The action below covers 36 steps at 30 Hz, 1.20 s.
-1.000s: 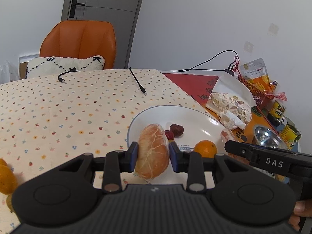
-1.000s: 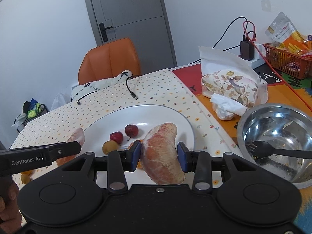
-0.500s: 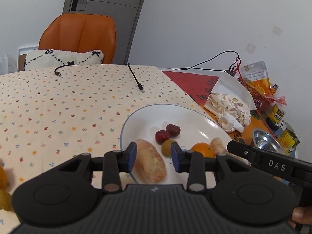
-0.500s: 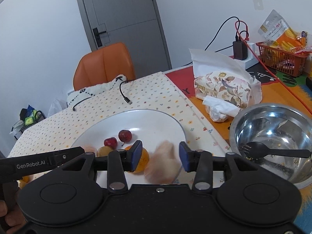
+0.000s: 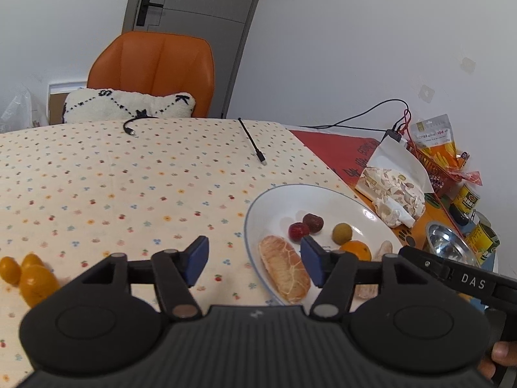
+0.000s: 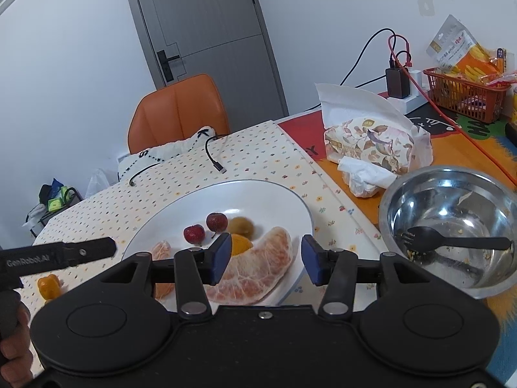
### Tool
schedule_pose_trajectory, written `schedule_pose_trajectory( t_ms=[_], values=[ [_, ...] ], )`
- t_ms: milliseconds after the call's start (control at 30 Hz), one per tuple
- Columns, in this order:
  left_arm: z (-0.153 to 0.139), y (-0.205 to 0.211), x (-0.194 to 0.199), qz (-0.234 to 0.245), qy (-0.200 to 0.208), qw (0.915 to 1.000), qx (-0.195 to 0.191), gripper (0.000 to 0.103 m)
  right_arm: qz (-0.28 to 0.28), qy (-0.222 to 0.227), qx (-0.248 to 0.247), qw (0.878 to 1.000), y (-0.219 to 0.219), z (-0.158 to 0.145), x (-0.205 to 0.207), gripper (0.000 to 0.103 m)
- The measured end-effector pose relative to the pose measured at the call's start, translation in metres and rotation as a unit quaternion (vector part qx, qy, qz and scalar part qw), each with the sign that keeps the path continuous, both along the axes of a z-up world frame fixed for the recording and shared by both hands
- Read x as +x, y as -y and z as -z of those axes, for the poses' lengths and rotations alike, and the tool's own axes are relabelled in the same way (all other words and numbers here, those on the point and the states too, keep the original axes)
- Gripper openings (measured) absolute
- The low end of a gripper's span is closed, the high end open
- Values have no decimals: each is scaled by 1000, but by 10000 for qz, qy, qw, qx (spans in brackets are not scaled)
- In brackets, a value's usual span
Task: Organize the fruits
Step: 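Open the left tool releasing its segment while the right tool releases its segment onto the plate, then withdraw both open tools from the plate back over the oranges and kiwi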
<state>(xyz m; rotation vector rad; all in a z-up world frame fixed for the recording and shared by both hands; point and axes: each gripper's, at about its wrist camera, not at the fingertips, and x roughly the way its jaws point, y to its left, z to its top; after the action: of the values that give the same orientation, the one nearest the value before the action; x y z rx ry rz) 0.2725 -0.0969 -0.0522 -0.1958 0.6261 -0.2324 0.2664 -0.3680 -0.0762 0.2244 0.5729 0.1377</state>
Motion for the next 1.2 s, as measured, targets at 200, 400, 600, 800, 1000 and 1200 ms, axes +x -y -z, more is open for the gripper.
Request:
schedule_pose_trajectory(
  t_ms=[200,400,600,800,1000,1200],
  values=[
    [-6,-19,-13,-203,87,9997,37,75,-144,-29,70,9999,-4,0,-8,49],
    [-11,-32,-25,-310,180,9993,108,80,-290,-25,103,9995,-13,-1,-13,51],
    [-12,-43,-36,-399,258,9987,200,85,-429,-7,131,9990,-24,-3,-18,56],
    [-14,-53,-45,-486,296,9980,275,86,-588,22,156,9981,-35,-5,-21,60],
    [-18,-65,-53,-587,308,9972,353,88,-762,31,163,9970,-48,-6,-21,72],
    [-20,-79,-62,-686,377,9963,359,91,-988,70,209,9949,-63,-6,-20,79]
  ],
)
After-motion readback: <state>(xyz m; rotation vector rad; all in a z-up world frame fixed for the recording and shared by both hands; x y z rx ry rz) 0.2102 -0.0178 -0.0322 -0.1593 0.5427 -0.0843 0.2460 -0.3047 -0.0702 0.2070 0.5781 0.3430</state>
